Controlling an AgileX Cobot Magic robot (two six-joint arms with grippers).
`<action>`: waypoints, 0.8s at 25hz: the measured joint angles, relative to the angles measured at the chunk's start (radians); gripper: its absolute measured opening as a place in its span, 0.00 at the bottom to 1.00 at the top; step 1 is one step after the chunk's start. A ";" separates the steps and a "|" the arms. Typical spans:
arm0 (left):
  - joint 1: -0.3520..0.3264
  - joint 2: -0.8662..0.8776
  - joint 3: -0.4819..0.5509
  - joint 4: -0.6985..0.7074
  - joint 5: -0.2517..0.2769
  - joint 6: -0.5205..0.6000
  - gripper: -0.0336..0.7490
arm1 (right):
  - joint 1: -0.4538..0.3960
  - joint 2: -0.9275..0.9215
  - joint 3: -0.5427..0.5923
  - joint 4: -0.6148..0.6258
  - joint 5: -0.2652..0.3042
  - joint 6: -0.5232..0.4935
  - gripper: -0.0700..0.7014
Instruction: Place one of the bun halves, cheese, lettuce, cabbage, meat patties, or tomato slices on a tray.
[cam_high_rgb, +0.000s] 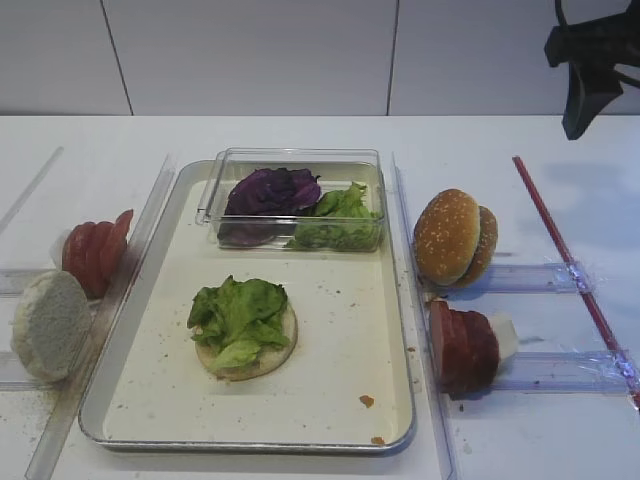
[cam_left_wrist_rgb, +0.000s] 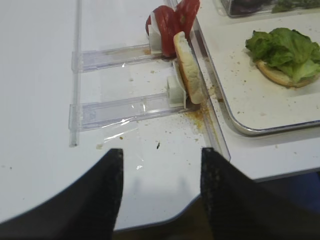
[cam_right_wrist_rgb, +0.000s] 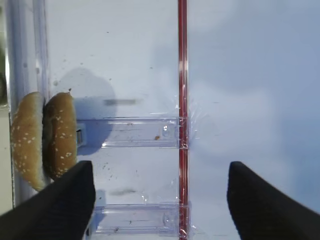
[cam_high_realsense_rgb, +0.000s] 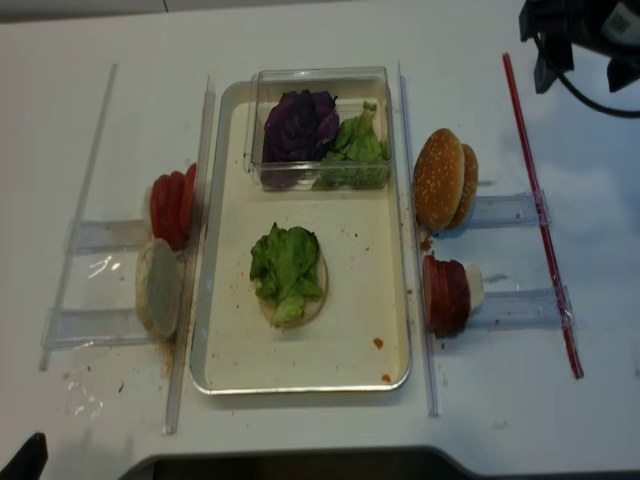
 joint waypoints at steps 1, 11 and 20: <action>0.000 0.000 0.000 0.000 0.000 0.000 0.47 | 0.000 -0.009 0.010 0.000 -0.002 -0.011 0.83; 0.000 0.000 0.000 0.000 0.000 0.000 0.47 | 0.000 -0.259 0.292 0.000 -0.002 -0.064 0.83; 0.000 0.000 0.000 0.000 0.000 0.000 0.47 | 0.000 -0.620 0.534 0.016 0.004 -0.066 0.83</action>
